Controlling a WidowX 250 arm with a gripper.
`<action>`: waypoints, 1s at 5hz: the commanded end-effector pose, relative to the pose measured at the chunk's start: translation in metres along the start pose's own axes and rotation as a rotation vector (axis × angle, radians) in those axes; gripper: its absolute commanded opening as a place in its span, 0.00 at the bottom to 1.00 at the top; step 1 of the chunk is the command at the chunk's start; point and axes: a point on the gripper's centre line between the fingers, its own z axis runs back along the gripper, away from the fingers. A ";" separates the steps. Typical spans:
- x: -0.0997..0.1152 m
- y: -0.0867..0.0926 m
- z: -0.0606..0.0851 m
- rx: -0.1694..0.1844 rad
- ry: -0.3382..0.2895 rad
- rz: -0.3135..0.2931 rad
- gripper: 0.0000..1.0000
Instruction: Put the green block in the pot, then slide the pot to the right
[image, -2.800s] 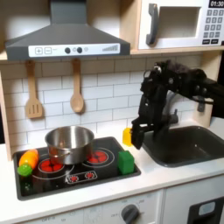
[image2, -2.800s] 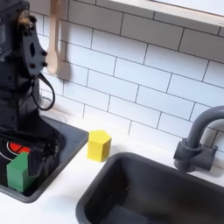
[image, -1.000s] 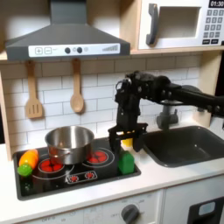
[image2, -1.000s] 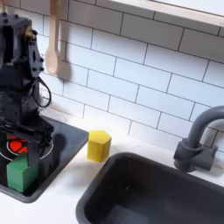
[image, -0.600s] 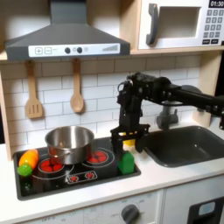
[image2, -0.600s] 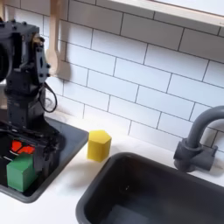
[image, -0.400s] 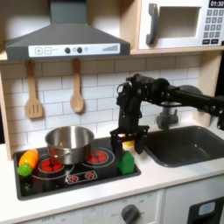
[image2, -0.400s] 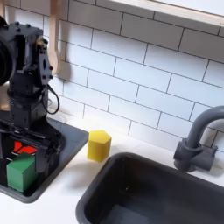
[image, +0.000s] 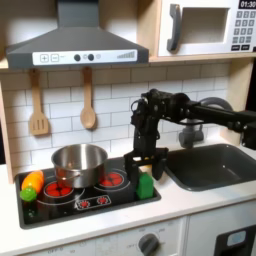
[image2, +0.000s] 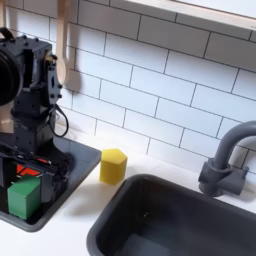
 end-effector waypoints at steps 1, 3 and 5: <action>0.001 -0.001 -0.011 -0.003 0.029 -0.027 1.00; -0.002 -0.001 -0.019 -0.008 0.053 -0.047 1.00; 0.001 0.000 -0.028 -0.004 0.074 -0.055 1.00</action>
